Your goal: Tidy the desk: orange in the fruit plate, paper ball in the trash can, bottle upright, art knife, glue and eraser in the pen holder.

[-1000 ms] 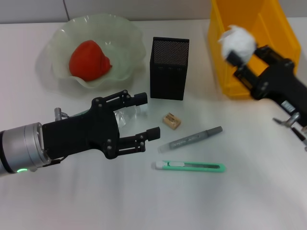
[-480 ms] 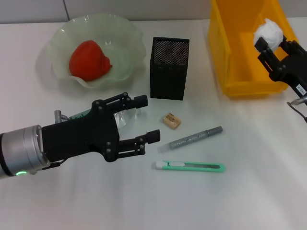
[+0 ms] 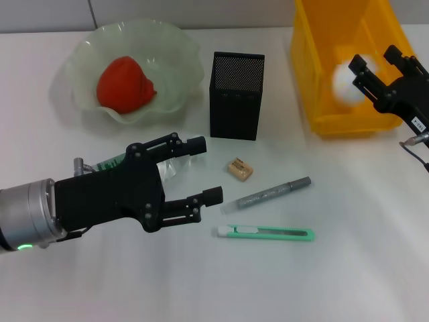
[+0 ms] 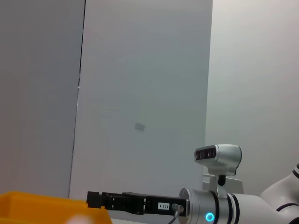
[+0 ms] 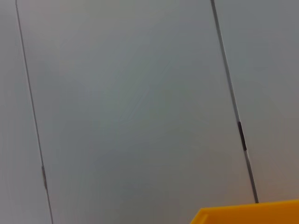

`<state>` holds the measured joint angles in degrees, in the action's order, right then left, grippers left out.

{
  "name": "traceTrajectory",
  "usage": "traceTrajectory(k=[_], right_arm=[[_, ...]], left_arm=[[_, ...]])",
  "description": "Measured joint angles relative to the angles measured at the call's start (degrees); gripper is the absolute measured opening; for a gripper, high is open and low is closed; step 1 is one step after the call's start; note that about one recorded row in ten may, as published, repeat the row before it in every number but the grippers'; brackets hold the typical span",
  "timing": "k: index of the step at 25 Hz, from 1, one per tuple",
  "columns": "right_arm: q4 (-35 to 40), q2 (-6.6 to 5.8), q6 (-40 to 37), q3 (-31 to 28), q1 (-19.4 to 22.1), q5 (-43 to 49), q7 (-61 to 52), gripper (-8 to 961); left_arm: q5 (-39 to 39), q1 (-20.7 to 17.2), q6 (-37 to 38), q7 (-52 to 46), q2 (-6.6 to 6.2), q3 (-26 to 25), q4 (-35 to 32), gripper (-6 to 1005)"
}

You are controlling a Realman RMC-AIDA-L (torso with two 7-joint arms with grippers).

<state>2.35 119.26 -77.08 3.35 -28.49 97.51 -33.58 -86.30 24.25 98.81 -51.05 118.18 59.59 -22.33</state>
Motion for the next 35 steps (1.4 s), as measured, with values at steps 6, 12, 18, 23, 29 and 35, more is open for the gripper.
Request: traceTrajectory(k=[6,12,18,23,29,35], right_arm=[[-0.14,0.04,-0.39,-0.25,0.23,-0.14,0.12,757],[0.35,0.03,-6.73,0.02,1.34,-0.13,-0.23,810],[7.75,-0.21,-24.44,2.22,6.21,3.59,-11.05,809],[15.24,-0.99,-32.63,7.72,9.35,8.32,-18.89,809],[19.74,-2.38,-31.24,13.52,9.87,17.27,-20.94,808],[21.62,-1.8,-23.35,13.89,8.06,25.82,-20.44,808]], left_arm=[[0.0,0.0,0.53,-0.13,-0.13,0.0,-0.11,771],[-0.04,-0.04,1.5,-0.13,-0.28,0.0,-0.05,768],[-1.14,0.19,1.01,-0.12,-0.07,-0.02,-0.05,766],[-1.22,0.47,0.88,-0.25,-0.12,-0.31,0.04,763],[-1.25,1.01,0.57,-1.74,-0.53,-0.51,-0.45,760],[-1.25,1.68,-0.79,-2.33,-1.3,-0.54,-0.58,758]])
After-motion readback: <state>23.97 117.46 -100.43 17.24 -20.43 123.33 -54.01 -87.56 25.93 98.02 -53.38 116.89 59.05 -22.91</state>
